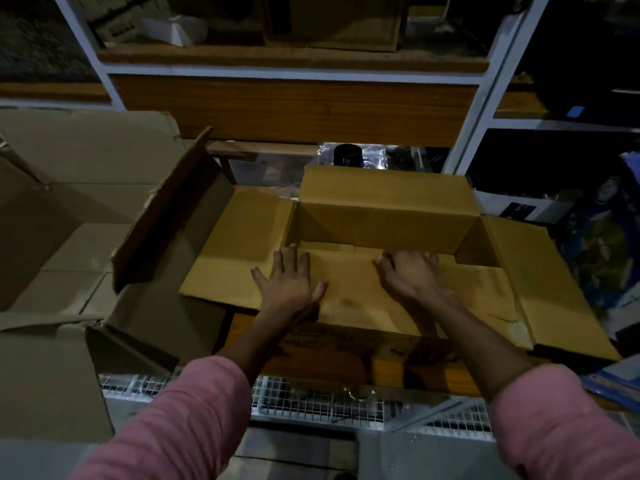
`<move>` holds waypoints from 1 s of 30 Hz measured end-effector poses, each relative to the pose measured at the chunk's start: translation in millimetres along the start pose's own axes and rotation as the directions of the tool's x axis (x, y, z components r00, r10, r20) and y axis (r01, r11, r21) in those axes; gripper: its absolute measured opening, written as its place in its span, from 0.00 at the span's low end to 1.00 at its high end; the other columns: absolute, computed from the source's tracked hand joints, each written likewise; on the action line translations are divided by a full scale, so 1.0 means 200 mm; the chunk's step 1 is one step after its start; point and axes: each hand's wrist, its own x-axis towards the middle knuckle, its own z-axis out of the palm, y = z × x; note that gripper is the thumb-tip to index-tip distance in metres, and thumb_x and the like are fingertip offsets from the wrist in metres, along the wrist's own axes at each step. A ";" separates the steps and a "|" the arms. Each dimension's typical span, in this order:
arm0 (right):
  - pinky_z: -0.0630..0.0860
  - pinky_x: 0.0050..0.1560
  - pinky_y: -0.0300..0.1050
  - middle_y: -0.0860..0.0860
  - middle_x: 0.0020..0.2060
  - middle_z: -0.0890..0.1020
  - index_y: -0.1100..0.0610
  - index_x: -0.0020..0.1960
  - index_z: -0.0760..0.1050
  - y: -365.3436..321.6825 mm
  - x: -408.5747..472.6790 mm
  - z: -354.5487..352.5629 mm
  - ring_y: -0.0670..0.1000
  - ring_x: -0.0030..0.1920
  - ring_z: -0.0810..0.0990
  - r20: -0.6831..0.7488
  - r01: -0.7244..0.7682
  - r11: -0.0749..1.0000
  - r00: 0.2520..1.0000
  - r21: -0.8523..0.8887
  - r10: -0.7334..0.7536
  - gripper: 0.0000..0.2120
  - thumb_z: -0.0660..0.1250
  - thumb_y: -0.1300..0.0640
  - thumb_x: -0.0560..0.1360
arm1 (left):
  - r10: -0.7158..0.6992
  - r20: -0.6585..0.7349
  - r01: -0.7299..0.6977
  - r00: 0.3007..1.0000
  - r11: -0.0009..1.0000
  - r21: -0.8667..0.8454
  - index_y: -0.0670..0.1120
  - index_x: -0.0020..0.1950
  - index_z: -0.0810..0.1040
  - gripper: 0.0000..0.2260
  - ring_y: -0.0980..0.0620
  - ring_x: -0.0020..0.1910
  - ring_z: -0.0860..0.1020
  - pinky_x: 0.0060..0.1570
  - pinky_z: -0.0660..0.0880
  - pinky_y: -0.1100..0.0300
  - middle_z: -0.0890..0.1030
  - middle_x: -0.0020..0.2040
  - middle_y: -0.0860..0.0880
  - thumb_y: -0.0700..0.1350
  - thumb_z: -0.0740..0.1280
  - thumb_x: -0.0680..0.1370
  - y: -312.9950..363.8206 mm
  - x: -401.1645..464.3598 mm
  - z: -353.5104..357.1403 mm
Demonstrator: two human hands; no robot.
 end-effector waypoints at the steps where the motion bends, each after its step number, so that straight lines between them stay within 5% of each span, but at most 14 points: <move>1: 0.66 0.66 0.61 0.50 0.43 0.80 0.49 0.48 0.77 -0.03 0.00 -0.07 0.54 0.49 0.79 -0.047 -0.002 0.999 0.999 0.034 0.003 0.20 0.51 0.41 0.82 | 0.009 -0.024 -0.009 1.000 1.000 0.007 0.49 0.80 0.52 0.34 0.41 0.81 0.42 0.69 0.47 0.25 0.46 0.83 0.46 0.67 0.49 0.80 0.02 0.00 -0.04; 4: 0.77 0.50 0.55 0.54 0.38 0.81 0.53 0.42 0.78 -0.09 -0.02 -0.24 0.57 0.41 0.80 -0.240 0.041 0.994 0.971 0.097 -0.017 0.17 0.57 0.44 0.80 | 0.116 -0.155 -0.101 0.981 0.990 0.098 0.48 0.79 0.56 0.33 0.39 0.80 0.49 0.70 0.47 0.25 0.55 0.81 0.44 0.66 0.46 0.81 0.08 -0.03 -0.17; 7: 0.78 0.41 0.52 0.55 0.35 0.81 0.55 0.38 0.77 -0.13 -0.12 -0.38 0.58 0.38 0.80 -0.329 0.060 0.992 0.944 0.110 -0.021 0.17 0.61 0.48 0.81 | 0.208 -0.326 -0.153 0.922 0.970 0.187 0.48 0.66 0.74 0.29 0.42 0.66 0.73 0.66 0.58 0.31 0.78 0.64 0.44 0.64 0.44 0.81 0.15 -0.09 -0.33; 10: 0.70 0.33 0.44 0.52 0.32 0.78 0.58 0.39 0.79 -0.16 -0.22 -0.48 0.52 0.33 0.75 -0.193 0.046 0.992 0.981 0.116 -0.023 0.20 0.61 0.47 0.82 | 0.257 -0.397 -0.196 0.881 0.962 0.190 0.48 0.45 0.76 0.27 0.44 0.41 0.79 0.47 0.68 0.49 0.83 0.44 0.45 0.62 0.45 0.84 0.19 -0.19 -0.48; 13: 0.68 0.34 0.41 0.51 0.38 0.81 0.56 0.44 0.81 -0.20 -0.34 -0.57 0.47 0.35 0.75 0.113 -0.004 0.992 0.994 0.130 -0.011 0.16 0.62 0.47 0.82 | 0.215 -0.226 -0.205 0.950 0.976 0.066 0.47 0.37 0.70 0.25 0.44 0.39 0.77 0.41 0.70 0.53 0.79 0.42 0.44 0.61 0.47 0.84 0.20 -0.29 -0.56; 15: 0.68 0.38 0.41 0.47 0.40 0.78 0.51 0.43 0.78 -0.21 -0.41 -0.58 0.45 0.38 0.74 0.292 -0.054 0.990 0.956 0.134 0.013 0.12 0.62 0.48 0.82 | 0.182 -0.016 -0.182 0.983 0.983 -0.001 0.46 0.39 0.71 0.24 0.44 0.44 0.76 0.48 0.74 0.50 0.78 0.46 0.43 0.60 0.49 0.83 0.20 -0.34 -0.59; 18: 0.71 0.54 0.46 0.45 0.49 0.77 0.46 0.49 0.78 -0.22 -0.50 -0.52 0.46 0.50 0.74 0.428 -0.092 0.994 0.902 0.062 0.057 0.07 0.64 0.46 0.81 | 0.181 0.252 -0.170 0.951 0.983 -0.063 0.46 0.56 0.77 0.23 0.43 0.53 0.77 0.55 0.74 0.49 0.78 0.57 0.43 0.63 0.54 0.81 0.19 -0.40 -0.59; 22: 0.72 0.60 0.49 0.48 0.62 0.76 0.47 0.67 0.73 -0.20 -0.62 -0.33 0.51 0.61 0.74 0.499 -0.211 0.975 0.854 0.073 0.147 0.19 0.66 0.42 0.78 | 0.201 0.499 -0.129 0.843 0.976 -0.176 0.46 0.72 0.71 0.25 0.43 0.64 0.74 0.59 0.72 0.50 0.74 0.68 0.44 0.60 0.60 0.81 0.15 -0.47 -0.47; 24: 0.71 0.60 0.49 0.50 0.67 0.74 0.47 0.71 0.69 -0.16 -0.67 -0.23 0.52 0.64 0.73 0.493 -0.223 0.970 0.857 0.095 0.149 0.25 0.66 0.41 0.78 | 0.209 0.491 -0.163 0.846 0.977 -0.135 0.47 0.74 0.67 0.25 0.41 0.68 0.72 0.66 0.70 0.44 0.72 0.71 0.43 0.59 0.61 0.82 0.11 -0.49 -0.36; 30: 0.60 0.71 0.60 0.50 0.74 0.70 0.44 0.75 0.64 -0.03 -0.73 -0.01 0.56 0.73 0.67 0.275 -0.126 0.990 0.952 -0.058 0.138 0.25 0.64 0.45 0.80 | 0.226 0.292 -0.258 0.930 0.963 0.077 0.48 0.71 0.69 0.19 0.41 0.67 0.71 0.67 0.62 0.38 0.74 0.68 0.44 0.55 0.59 0.83 0.00 -0.50 -0.12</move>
